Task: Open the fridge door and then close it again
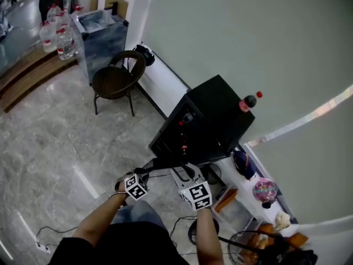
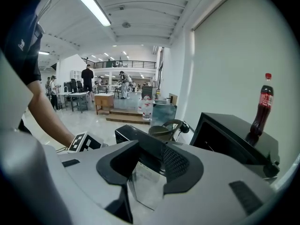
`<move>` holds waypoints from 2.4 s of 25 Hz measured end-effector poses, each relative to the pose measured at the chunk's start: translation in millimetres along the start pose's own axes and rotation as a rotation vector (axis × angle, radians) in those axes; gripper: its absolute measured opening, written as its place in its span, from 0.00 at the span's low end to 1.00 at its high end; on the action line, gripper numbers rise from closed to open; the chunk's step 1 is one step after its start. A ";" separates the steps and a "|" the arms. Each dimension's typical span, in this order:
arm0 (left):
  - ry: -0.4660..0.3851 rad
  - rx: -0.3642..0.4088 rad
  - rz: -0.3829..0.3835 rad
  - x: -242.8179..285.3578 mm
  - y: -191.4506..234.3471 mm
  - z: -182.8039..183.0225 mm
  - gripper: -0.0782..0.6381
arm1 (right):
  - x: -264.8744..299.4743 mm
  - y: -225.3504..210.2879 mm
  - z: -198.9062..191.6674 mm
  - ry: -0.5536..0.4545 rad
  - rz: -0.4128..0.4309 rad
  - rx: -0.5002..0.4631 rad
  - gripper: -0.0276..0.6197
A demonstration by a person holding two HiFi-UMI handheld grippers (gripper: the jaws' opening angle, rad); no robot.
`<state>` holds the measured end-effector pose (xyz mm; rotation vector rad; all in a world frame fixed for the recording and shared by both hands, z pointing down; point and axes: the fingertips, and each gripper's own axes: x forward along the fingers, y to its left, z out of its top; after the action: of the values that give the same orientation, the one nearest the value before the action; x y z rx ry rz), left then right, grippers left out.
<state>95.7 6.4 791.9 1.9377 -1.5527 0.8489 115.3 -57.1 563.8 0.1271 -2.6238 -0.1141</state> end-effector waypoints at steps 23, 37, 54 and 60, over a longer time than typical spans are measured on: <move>-0.002 0.014 -0.055 60.4 135.3 62.4 0.21 | 95.6 -80.6 38.5 0.061 -0.092 0.038 0.27; 0.026 0.059 -0.109 105.9 192.6 112.3 0.21 | 128.8 -140.6 51.5 0.085 -0.325 0.112 0.22; 0.043 0.079 -0.210 162.3 230.9 181.6 0.22 | 146.8 -218.1 53.6 0.112 -0.583 0.145 0.22; 0.012 0.081 -0.152 162.4 236.0 175.3 0.19 | 147.4 -219.2 51.4 0.081 -0.592 0.160 0.22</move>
<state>-83.4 -277.7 795.6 2.0743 -1.3630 0.8692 -22.8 -288.1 567.7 0.9387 -2.4305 -0.0971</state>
